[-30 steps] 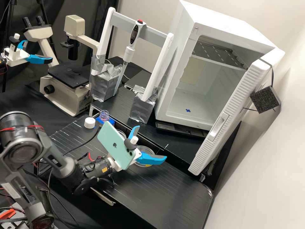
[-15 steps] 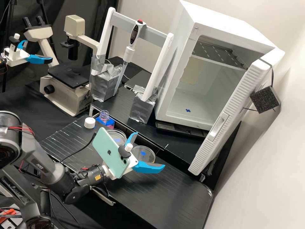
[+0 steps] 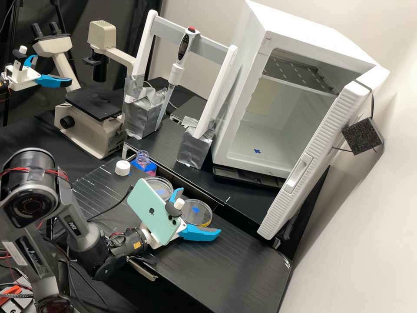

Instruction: Close the lid

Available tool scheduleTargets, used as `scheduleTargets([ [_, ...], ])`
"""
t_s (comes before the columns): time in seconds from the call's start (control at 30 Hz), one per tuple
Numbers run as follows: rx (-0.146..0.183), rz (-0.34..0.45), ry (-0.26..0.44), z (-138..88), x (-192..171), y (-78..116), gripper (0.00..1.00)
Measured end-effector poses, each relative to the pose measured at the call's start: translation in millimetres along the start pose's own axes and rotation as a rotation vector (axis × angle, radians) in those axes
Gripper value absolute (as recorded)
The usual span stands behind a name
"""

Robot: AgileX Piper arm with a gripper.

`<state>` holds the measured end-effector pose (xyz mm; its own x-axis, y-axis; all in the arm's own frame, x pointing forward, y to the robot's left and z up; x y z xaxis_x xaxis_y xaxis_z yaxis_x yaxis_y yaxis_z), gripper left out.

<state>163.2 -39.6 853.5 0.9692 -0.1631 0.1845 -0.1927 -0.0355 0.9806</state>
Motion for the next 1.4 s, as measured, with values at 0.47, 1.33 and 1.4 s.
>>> scheduleTargets([
  [0.47,-0.035,-0.035,0.016,3.9,0.2,-2.0,1.0],
  [1.33,-0.105,-0.07,0.049,9.4,-4.0,1.6,1.0],
  [1.4,-0.105,-0.07,0.049,9.4,-4.0,1.6,1.0],
])
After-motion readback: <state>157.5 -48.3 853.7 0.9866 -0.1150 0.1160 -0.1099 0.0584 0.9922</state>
